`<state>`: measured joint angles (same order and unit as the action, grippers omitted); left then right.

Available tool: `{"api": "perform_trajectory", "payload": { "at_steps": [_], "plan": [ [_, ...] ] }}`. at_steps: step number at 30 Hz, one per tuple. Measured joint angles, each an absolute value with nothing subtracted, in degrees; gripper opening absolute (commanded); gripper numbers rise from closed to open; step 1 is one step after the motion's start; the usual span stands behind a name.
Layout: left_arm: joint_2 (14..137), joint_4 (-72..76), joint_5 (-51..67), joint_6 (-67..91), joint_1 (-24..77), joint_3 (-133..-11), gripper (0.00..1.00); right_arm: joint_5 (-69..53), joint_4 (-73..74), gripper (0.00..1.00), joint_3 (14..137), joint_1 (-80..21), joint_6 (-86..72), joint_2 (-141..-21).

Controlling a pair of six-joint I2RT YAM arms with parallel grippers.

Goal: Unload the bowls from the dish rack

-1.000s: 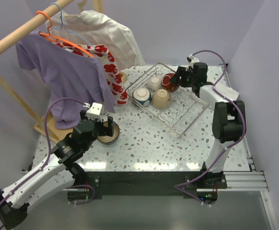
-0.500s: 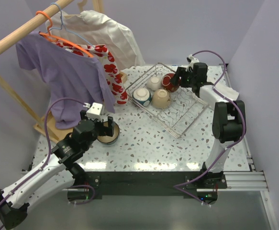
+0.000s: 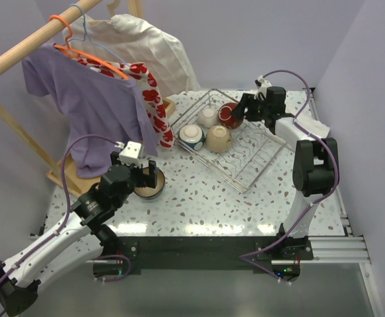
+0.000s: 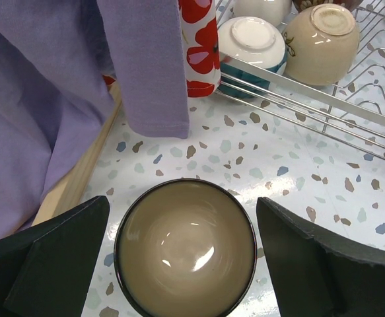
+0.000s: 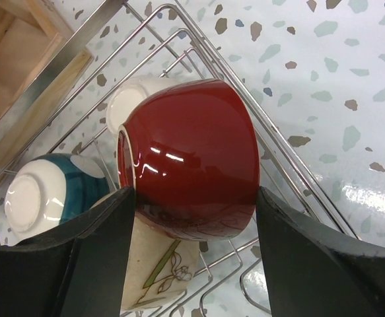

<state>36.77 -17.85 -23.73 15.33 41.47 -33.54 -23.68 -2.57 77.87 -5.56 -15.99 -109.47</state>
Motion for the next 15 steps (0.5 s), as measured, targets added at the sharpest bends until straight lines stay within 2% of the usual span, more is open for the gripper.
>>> {"api": "perform_trajectory", "payload": {
  "at_steps": [8,15],
  "plan": [
    [36.7,-17.8,-23.7,15.3,41.4,-33.5,0.98,-25.2,-2.6,0.27,77.9,-5.6,-16.0,-109.5],
    [36.7,-17.8,-23.3,15.3,41.4,-33.5,0.98,-25.1,-0.9,0.17,78.6,-5.7,-14.5,-109.4]
  ]
}}
